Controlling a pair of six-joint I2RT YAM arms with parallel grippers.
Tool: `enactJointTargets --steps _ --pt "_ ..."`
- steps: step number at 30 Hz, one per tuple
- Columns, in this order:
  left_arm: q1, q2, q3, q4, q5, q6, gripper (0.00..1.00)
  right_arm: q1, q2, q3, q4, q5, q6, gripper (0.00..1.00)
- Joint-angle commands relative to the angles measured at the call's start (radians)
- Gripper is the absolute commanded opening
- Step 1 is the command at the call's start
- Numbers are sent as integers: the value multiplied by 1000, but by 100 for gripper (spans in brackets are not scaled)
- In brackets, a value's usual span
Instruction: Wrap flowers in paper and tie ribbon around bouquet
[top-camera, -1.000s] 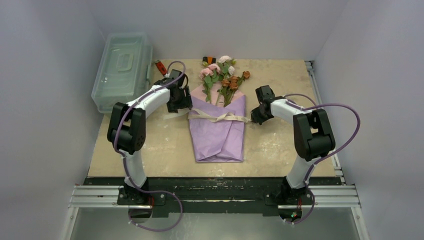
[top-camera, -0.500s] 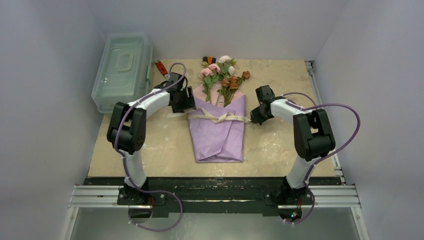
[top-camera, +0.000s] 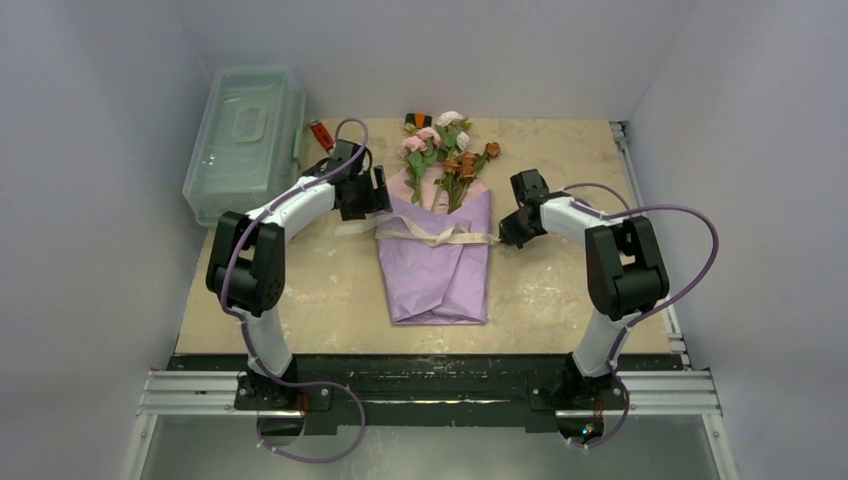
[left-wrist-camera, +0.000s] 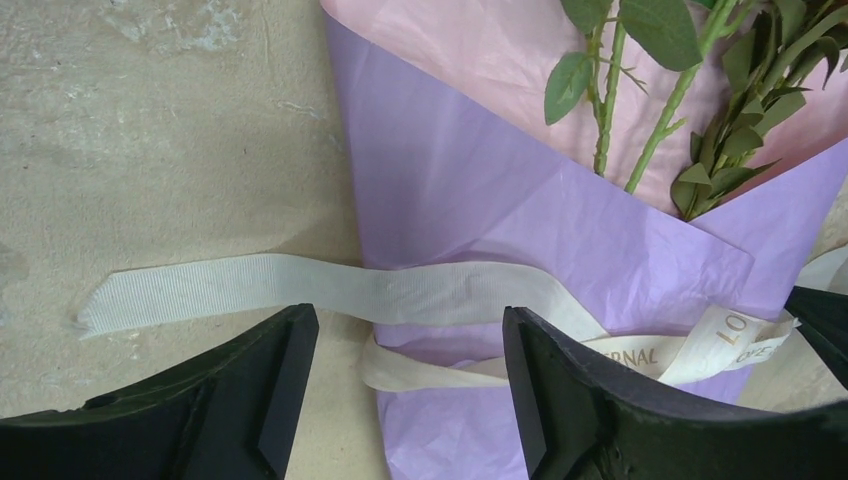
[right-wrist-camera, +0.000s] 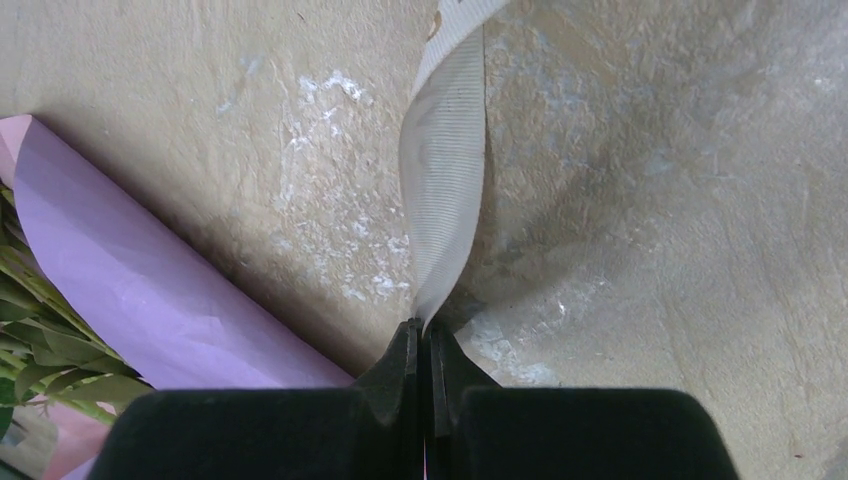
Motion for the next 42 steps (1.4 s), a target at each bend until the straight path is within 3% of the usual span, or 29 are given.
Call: enactJointTargets --steps 1,15,36,42 --pt "0 36 10 26 20 25 70 5 23 38 5 9 -15 0" --pt "1 83 21 58 58 63 36 6 33 59 -3 -11 -27 0" --pt "2 28 61 -28 -2 89 33 5 68 68 0 -13 -32 0" --pt "8 24 66 -34 -4 90 20 5 74 68 2 -14 -31 0"
